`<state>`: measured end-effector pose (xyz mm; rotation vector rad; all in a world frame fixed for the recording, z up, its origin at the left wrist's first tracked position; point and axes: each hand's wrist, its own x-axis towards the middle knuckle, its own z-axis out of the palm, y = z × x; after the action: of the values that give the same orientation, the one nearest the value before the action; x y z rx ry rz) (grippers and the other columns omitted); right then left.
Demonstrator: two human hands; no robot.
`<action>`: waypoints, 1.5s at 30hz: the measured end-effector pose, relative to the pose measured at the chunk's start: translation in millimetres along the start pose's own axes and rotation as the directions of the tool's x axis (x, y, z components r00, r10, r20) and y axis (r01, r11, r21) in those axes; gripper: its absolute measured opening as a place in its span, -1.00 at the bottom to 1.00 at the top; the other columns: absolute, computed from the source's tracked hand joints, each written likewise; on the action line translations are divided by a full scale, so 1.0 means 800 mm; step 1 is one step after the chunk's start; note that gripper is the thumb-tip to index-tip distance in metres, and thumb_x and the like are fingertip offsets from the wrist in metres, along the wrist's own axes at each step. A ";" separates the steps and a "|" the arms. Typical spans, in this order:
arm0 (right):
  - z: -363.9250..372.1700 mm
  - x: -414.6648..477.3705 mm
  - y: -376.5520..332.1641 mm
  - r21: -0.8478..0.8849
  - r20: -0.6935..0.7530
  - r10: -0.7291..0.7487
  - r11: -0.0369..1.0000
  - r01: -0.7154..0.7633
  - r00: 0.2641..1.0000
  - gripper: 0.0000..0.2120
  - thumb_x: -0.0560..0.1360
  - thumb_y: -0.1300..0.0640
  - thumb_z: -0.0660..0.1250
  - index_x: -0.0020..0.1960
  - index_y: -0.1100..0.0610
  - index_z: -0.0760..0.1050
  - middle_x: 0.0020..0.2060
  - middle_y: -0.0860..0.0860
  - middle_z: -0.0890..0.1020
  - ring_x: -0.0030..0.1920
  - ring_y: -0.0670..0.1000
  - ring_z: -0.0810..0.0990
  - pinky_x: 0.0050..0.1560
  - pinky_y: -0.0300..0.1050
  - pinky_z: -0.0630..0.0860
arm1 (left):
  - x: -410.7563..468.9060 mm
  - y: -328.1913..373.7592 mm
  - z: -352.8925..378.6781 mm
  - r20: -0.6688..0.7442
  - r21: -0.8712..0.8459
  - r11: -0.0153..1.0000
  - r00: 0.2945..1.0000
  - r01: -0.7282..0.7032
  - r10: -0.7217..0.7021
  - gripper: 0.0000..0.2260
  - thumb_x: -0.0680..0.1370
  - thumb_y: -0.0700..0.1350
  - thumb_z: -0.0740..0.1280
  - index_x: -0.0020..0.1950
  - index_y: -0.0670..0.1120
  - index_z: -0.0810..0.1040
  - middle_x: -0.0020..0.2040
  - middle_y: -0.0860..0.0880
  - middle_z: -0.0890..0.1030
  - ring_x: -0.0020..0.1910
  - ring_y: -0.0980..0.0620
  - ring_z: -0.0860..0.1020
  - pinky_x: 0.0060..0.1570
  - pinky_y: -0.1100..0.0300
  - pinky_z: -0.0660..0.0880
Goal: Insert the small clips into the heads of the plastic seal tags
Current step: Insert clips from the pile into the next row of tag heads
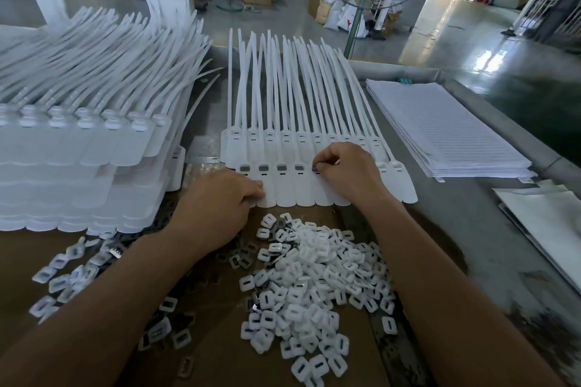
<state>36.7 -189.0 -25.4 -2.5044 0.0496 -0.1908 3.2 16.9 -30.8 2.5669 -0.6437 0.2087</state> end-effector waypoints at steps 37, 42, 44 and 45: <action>-0.017 -0.054 -0.067 0.198 0.373 -0.376 0.926 0.323 0.848 -0.88 0.41 0.20 0.41 -0.17 -0.02 0.61 -0.29 -0.22 0.59 -0.28 -0.34 0.52 -0.21 -0.51 0.43 | 0.004 -0.011 -0.001 0.026 -0.144 0.985 0.996 0.092 -0.089 -0.64 0.45 -0.37 0.20 0.06 -0.02 0.63 0.09 0.08 0.61 -0.06 0.28 0.40 0.11 0.36 0.26; -0.002 -0.073 -0.089 0.063 0.559 -0.457 0.855 0.514 0.692 -0.83 0.41 0.16 0.42 -0.01 0.07 0.64 -0.12 -0.13 0.65 -0.26 -0.31 0.44 -0.09 -0.46 0.36 | 0.002 -0.012 -0.003 0.026 -0.224 0.970 0.995 0.096 -0.093 -0.61 0.42 -0.42 0.18 -0.02 -0.02 0.66 0.05 0.07 0.63 -0.19 0.42 0.40 -0.13 0.67 0.24; 0.005 -0.077 -0.092 -0.005 0.589 -0.441 0.836 0.548 0.677 -0.79 0.41 0.12 0.41 0.05 0.05 0.62 -0.03 -0.09 0.64 -0.14 -0.23 0.46 0.00 -0.27 0.43 | 0.003 -0.014 -0.003 0.030 -0.223 0.971 0.996 0.084 -0.080 -0.60 0.41 -0.43 0.18 -0.01 -0.04 0.66 0.08 0.06 0.62 -0.10 0.37 0.41 -0.11 0.71 0.22; 0.007 -0.079 -0.094 -0.034 0.594 -0.426 0.834 0.550 0.682 -0.77 0.41 0.10 0.41 0.07 0.05 0.61 -0.01 -0.07 0.63 -0.07 -0.15 0.49 0.02 -0.18 0.46 | 0.004 -0.015 -0.002 0.031 -0.221 0.972 0.997 0.082 -0.077 -0.60 0.41 -0.43 0.18 -0.01 -0.05 0.66 0.09 0.06 0.62 -0.07 0.35 0.41 -0.11 0.71 0.22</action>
<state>-25.5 -119.6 6.6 -2.6238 -0.9118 0.3783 11.9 25.8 -33.6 2.3765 -0.5384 0.0767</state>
